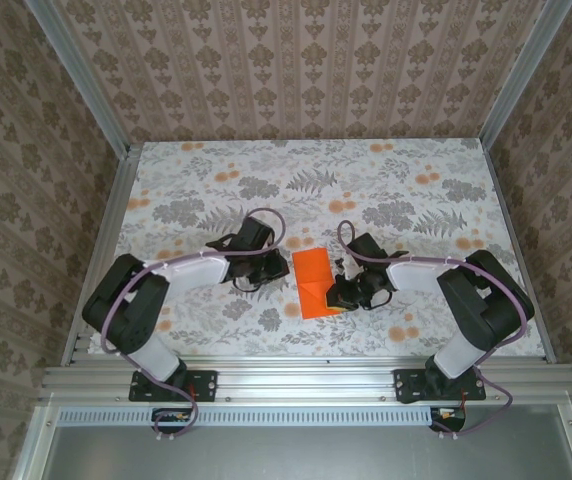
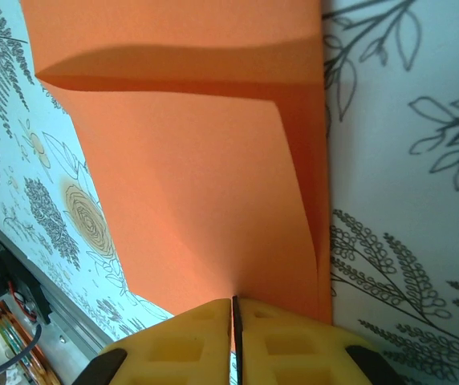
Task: Fold a paper plane with a square sheet of paper (pick it up from the middle)
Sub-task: Fold the triangle a second time at the center of the table, then turn over the paper at the center of the table.
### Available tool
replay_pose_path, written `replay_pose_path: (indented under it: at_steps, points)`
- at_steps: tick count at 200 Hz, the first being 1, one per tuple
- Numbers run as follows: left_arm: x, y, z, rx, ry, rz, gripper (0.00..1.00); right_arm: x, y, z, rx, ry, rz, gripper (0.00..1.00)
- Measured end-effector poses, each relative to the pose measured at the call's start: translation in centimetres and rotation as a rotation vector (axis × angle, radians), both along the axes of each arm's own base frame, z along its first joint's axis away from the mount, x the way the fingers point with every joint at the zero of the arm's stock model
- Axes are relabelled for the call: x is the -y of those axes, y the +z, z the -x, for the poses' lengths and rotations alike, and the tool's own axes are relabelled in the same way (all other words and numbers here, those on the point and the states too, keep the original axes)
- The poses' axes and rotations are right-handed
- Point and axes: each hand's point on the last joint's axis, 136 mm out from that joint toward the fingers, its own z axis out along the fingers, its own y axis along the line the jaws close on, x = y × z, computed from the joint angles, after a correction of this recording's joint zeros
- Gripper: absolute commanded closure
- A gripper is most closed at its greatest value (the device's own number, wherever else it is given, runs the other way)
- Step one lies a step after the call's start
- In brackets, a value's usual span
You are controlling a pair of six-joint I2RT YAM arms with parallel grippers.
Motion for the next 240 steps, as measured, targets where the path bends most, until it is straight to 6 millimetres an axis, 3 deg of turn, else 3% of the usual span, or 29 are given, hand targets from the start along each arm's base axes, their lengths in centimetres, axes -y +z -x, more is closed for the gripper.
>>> replay_pose_path:
  at_steps: [53,94,139,188,207,240]
  points:
    - [-0.5,5.9,0.0,0.113,0.024,0.064,0.20,0.0,1.3,-0.3,0.027,-0.013,-0.003,0.80]
    - [-1.2,10.6,-0.3,0.184,0.067,0.107,0.02,-0.2,5.0,-1.5,0.141,-0.035,-0.050,0.76]
    - [-1.0,16.5,-2.3,0.247,0.121,0.158,0.00,0.6,6.4,-2.5,0.218,-0.071,-0.010,0.74]
    - [-0.2,22.0,-2.8,0.294,0.131,0.227,0.00,1.3,7.6,-3.2,0.277,-0.108,0.017,0.74]
    - [-0.2,23.3,-2.7,0.301,0.134,0.236,0.00,1.5,7.5,-3.3,0.280,-0.120,0.026,0.74]
    - [-0.4,23.7,-2.3,0.285,0.134,0.224,0.00,1.8,7.6,-3.5,0.288,-0.135,0.039,0.74]
